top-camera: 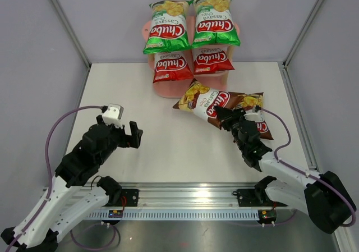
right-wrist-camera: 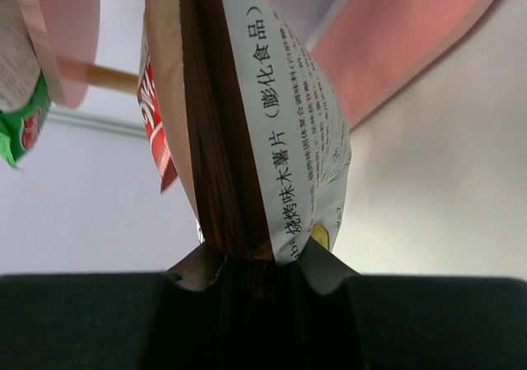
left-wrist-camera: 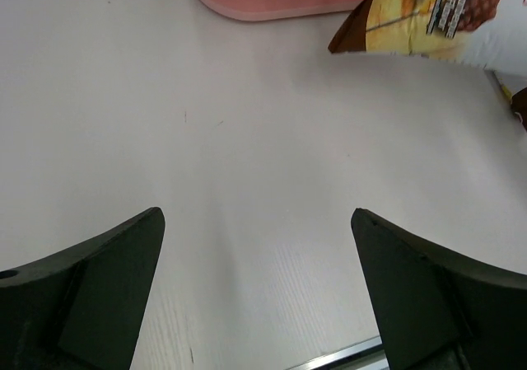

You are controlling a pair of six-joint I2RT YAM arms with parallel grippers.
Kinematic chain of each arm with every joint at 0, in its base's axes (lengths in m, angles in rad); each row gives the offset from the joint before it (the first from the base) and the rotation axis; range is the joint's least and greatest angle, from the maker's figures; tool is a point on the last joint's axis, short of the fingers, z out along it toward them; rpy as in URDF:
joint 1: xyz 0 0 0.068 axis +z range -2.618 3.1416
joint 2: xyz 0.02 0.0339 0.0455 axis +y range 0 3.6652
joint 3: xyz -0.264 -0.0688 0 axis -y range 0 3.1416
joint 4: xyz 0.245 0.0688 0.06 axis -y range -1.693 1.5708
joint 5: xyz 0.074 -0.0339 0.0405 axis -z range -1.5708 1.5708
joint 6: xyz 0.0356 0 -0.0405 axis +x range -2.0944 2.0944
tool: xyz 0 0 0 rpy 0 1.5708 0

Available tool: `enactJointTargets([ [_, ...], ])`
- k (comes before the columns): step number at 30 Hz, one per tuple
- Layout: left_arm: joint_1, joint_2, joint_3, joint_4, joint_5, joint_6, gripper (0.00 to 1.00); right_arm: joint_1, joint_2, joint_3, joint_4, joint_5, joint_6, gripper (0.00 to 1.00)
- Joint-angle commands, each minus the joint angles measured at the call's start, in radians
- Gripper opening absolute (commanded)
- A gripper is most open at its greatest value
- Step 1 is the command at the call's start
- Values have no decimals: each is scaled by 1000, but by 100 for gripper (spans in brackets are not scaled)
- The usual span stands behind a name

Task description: Place and organize the chips bags onto the shelf

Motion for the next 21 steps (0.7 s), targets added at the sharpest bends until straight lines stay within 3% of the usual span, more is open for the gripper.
enactJointTargets([
  [1, 3, -11, -23, 52, -10, 34, 99, -4, 98, 24, 290, 133, 76, 0],
  [13, 3, -63, -57, 74, 59, 54, 99, -10, 454, 122, 565, 245, 79, 0],
  [21, 3, -63, -60, 80, 70, 62, 99, -19, 715, 243, 789, 227, 65, 0],
])
